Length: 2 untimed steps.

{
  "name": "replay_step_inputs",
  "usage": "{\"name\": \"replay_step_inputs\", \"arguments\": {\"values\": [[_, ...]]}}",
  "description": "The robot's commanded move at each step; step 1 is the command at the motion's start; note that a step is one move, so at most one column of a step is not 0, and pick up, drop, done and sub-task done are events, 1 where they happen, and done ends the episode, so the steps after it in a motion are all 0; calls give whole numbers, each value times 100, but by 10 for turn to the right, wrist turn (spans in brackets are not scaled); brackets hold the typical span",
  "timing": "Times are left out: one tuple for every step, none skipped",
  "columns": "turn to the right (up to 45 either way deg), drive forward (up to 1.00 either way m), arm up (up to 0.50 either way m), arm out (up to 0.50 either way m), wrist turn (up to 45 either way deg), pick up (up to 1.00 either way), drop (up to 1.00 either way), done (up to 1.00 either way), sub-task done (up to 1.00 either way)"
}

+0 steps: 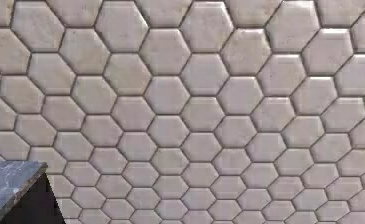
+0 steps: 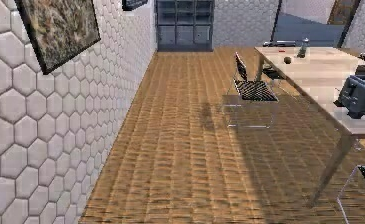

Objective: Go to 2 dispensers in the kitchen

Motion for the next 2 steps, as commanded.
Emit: {"name": "replay_step_inputs", "arguments": {"values": [[-450,0,0,0,0,0,0,0,0],[-180,0,0,0,0,0,0,0,0]]}}
